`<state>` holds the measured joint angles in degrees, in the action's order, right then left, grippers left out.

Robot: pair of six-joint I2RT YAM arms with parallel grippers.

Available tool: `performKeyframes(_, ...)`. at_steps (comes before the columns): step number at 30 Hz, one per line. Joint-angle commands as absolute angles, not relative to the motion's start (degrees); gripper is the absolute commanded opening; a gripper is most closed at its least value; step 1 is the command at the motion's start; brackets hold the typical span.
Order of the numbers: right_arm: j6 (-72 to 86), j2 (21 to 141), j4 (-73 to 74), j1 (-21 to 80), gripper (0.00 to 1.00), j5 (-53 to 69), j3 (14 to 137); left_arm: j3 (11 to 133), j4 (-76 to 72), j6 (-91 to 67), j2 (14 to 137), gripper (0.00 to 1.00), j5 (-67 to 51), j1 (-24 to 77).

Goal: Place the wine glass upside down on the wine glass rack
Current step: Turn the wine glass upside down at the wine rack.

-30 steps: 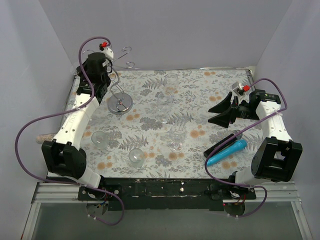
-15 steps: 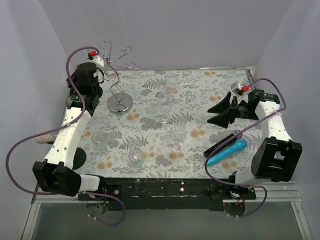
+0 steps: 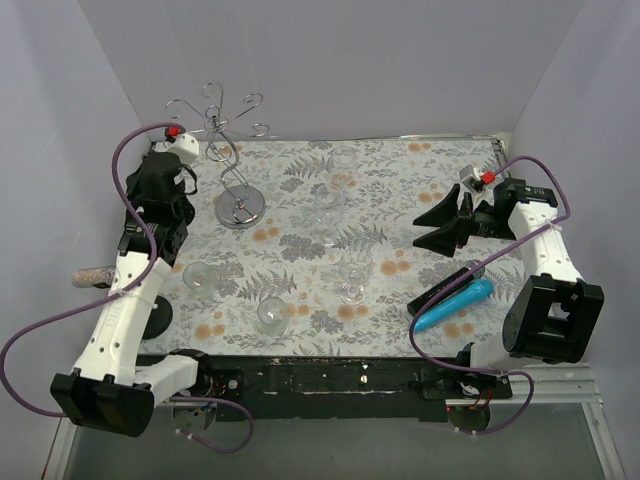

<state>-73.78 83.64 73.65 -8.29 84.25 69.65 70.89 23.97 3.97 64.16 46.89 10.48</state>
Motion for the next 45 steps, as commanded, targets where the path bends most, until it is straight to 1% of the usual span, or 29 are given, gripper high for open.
performKeyframes(1,-75.0,83.4,74.8,-7.8,0.76,85.7,72.1,67.8,25.5,3.3,58.6,0.00,43.2,11.6)
performKeyframes(6,-72.9,83.4,74.8,-7.7,0.76,83.9,75.7,66.4,27.3,2.9,54.9,0.00,39.9,13.5)
performKeyframes(11,-65.9,84.7,71.1,-7.7,0.74,79.6,78.0,66.0,29.0,3.7,52.1,0.00,38.2,17.1)
performKeyframes(14,-54.4,83.1,61.7,-7.6,0.73,74.7,77.1,66.5,29.5,3.6,50.8,0.00,36.9,19.4)
performKeyframes(17,-39.7,78.2,45.8,-6.7,0.74,67.8,73.9,68.6,31.1,1.8,49.6,0.00,33.8,21.3)
performKeyframes(19,-34.8,76.0,39.6,-6.2,0.75,65.2,73.0,69.9,32.7,0.4,48.4,0.00,30.5,22.3)
performKeyframes(22,-34.7,76.2,41.0,-5.4,0.75,65.3,75.6,70.7,34.8,-2.1,46.5,0.00,24.9,23.9)
performKeyframes(28,-36.1,76.0,43.0,-2.3,0.74,64.6,77.4,70.3,36.3,-1.7,44.6,0.00,20.7,26.2)
performKeyframes(31,-37.0,75.8,44.4,-0.2,0.75,63.7,79.1,71.3,36.7,-2.0,44.5,0.00,16.9,27.0)
performKeyframes(32,-37.2,75.9,44.9,2.0,0.75,63.0,80.1,71.8,36.7,-2.4,44.6,0.00,14.9,27.3)
performKeyframes(34,-37.5,76.3,46.6,4.2,0.75,61.7,82.1,74.1,36.9,-3.0,45.4,0.00,9.8,27.9)
performKeyframes(35,-37.5,76.7,47.7,6.5,0.75,62.0,83.8,75.7,36.9,-4.0,46.5,0.00,5.4,28.5)
performKeyframes(39,-36.6,77.7,49.3,12.2,0.75,62.5,87.0,77.1,35.4,-5.3,49.6,0.00,0.1,29.8)
performKeyframes(40,-36.2,78.0,49.5,13.5,0.75,62.8,88.0,77.3,35.2,-5.3,50.7,0.00,-2.8,30.1)
performKeyframes(45,-35.2,79.5,51.3,16.8,0.76,65.6,92.2,79.7,33.7,-6.1,54.9,0.00,-5.9,31.5)
